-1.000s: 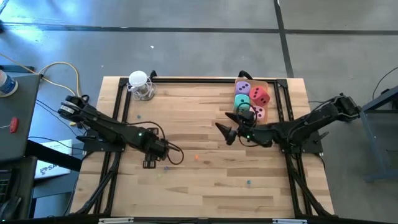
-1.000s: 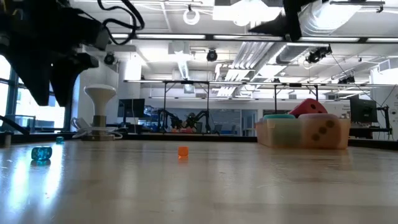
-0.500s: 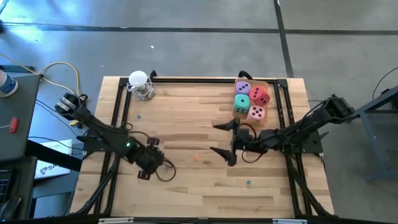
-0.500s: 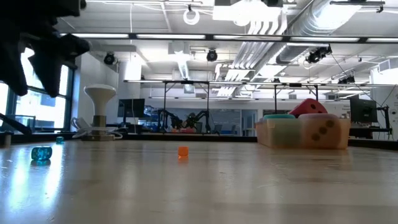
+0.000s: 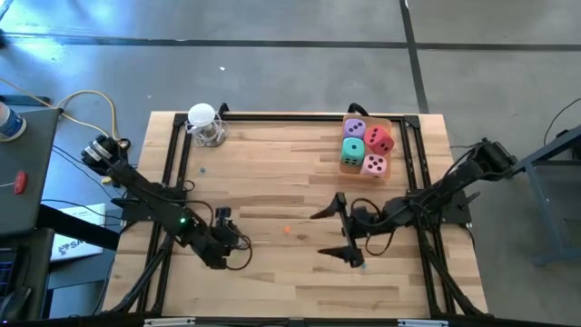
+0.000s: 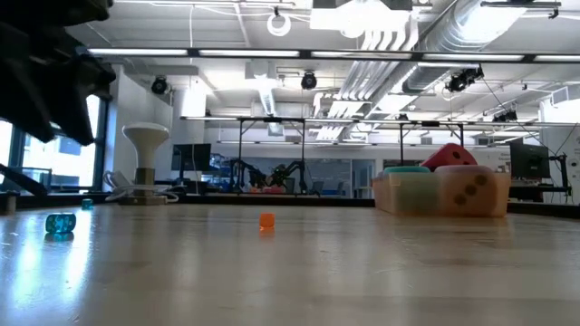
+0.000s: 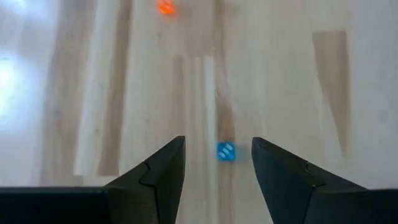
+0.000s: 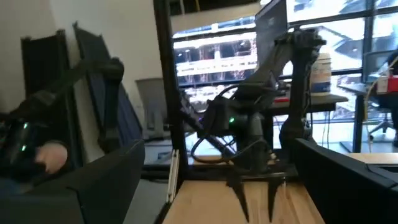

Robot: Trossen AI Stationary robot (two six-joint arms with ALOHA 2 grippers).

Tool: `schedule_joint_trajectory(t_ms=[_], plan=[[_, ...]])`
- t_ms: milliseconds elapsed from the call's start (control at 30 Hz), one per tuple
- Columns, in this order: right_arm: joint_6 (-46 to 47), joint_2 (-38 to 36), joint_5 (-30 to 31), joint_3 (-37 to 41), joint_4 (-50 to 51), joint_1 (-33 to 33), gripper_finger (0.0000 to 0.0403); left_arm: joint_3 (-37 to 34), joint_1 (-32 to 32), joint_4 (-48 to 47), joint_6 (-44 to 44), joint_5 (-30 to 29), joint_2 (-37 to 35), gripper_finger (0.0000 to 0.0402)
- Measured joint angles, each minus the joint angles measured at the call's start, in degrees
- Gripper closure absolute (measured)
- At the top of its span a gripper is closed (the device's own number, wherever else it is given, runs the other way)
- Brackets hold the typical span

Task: Pick & Place Dice
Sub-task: Put the light blue small die into the orange bin

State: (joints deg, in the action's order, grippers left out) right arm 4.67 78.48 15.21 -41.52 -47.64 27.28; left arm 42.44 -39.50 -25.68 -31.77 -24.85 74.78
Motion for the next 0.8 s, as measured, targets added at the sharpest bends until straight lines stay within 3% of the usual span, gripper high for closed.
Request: schedule_joint_trajectory(t_ms=[233, 367, 667, 800], plan=[[-6.39, 2.85, 12.42, 0.00, -1.51, 1.61, 0.0004, -2.84, -1.73, 0.32, -0.07, 0.38, 0.00, 0.0223], [-9.39, 5.70, 15.64, 0.00, -1.87, 1.26, 0.0007, -4.49, -1.52, 3.11, -0.70, -2.58, 0.00, 0.0223], [-10.32, 10.72, 16.54, 0.00, -3.86, -0.15, 0.0022, -9.95, -1.75, 13.26, -5.62, -3.03, 0.04, 0.0223], [-10.54, 11.17, 16.25, 0.00, -4.08, -0.45, 0.0022, -10.54, -2.95, 17.49, -3.56, -3.00, 0.05, 0.0223]])
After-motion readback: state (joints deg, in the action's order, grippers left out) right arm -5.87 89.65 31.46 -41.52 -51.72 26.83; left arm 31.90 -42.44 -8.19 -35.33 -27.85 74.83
